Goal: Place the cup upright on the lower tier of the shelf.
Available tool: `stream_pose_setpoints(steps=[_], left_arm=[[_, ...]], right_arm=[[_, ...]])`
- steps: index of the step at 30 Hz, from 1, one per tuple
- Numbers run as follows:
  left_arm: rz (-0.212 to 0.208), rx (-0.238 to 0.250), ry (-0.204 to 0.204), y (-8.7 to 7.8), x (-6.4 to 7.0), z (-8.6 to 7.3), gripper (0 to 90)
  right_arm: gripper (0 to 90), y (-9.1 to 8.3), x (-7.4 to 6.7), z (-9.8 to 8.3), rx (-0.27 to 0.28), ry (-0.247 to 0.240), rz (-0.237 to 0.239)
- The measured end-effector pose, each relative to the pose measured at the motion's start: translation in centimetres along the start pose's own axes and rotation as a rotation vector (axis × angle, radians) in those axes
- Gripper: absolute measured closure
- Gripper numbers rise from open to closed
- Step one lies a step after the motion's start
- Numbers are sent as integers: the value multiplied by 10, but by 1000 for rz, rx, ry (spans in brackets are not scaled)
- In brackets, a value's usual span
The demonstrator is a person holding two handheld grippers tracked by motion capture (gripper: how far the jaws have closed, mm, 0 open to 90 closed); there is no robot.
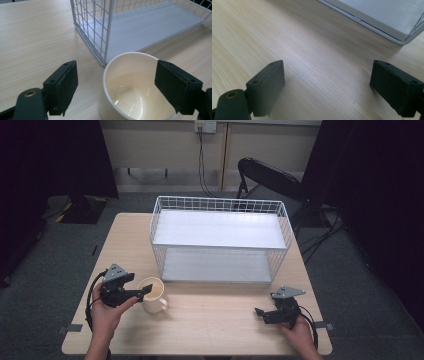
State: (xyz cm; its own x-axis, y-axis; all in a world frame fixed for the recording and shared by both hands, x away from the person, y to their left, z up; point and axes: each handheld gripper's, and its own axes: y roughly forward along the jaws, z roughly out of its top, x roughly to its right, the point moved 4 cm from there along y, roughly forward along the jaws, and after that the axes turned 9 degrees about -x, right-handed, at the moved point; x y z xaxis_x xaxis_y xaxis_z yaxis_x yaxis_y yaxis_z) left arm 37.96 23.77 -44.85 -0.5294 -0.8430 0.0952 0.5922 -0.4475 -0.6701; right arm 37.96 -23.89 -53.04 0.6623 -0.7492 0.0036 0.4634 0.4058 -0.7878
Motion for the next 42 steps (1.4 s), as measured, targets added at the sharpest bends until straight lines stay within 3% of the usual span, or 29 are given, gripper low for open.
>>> stream_pose_setpoints(steps=[17,21,28,42], left_arm=[[8,18,38,1,-4,-1,393],[3,11,14,2,-5,-5,423],[31,7,-2,4,-10,-11,478],[38,-4,-5,14,-10,-15,612]], right_arm=[[118,0,0,0,2,0,0],[118,0,0,0,0,0,0],[117,0,0,0,2,0,0],[118,0,0,0,2,0,0]])
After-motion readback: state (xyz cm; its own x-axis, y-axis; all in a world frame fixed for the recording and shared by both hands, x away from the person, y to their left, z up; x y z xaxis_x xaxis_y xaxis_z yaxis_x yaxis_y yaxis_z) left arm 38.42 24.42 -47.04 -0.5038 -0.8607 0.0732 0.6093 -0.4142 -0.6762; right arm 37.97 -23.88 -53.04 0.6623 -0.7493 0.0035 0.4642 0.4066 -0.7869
